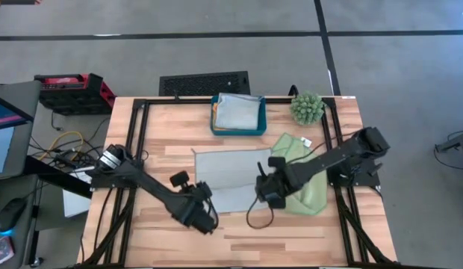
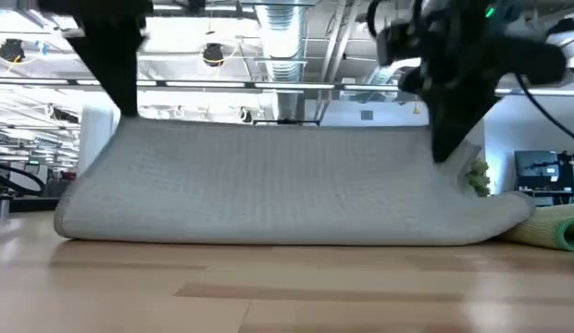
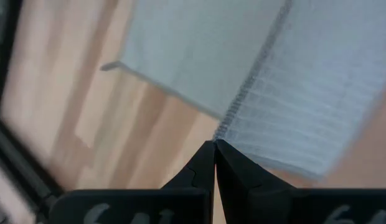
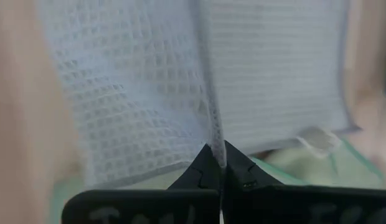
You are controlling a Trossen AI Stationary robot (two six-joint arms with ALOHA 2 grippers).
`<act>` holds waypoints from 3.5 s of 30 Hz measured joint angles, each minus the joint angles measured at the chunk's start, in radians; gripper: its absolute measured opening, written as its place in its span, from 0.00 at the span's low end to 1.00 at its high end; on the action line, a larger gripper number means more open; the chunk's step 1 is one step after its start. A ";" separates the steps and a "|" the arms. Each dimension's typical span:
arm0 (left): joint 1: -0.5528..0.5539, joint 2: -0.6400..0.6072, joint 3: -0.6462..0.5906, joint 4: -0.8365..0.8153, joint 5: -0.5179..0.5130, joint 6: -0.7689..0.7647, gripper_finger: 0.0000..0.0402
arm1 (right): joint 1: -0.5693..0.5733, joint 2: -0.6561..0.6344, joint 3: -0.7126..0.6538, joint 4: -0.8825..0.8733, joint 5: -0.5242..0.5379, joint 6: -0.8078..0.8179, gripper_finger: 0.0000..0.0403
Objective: Fold microfiber towels
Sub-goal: Fold the gray microfiber cloth
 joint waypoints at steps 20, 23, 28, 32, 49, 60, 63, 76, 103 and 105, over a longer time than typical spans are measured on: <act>0.311 0.001 -0.200 0.126 -0.103 0.206 0.00 | -0.334 0.000 -0.079 0.047 0.125 -0.216 0.02; 0.334 0.001 -0.208 0.133 -0.103 0.223 0.00 | -0.360 0.000 -0.079 0.060 0.119 -0.252 0.02; 0.357 0.001 -0.209 0.140 -0.101 0.229 0.00 | -0.387 0.000 -0.079 0.065 0.105 -0.262 0.04; 0.372 0.001 -0.209 0.138 -0.087 0.250 0.00 | -0.396 0.000 -0.080 0.074 0.057 -0.291 0.08; 0.444 0.001 -0.209 0.135 -0.101 0.340 0.32 | -0.427 0.000 -0.081 0.165 0.012 -0.341 0.36; 0.268 0.001 -0.209 0.193 0.088 0.518 0.34 | -0.295 -0.103 -0.079 0.142 0.009 -0.266 0.40; 0.198 0.000 -0.209 0.232 0.106 0.519 0.34 | -0.233 -0.143 -0.079 0.149 0.009 -0.230 0.39; 0.060 0.000 -0.209 0.466 0.107 0.624 0.34 | -0.049 -0.138 -0.080 0.249 0.010 -0.225 0.38; 0.122 0.001 -0.371 0.519 0.121 0.562 0.03 | -0.034 -0.138 -0.079 0.191 0.027 -0.234 0.38; 0.138 0.007 -0.345 0.499 0.107 0.573 0.02 | -0.034 -0.144 -0.079 0.172 0.045 -0.233 0.38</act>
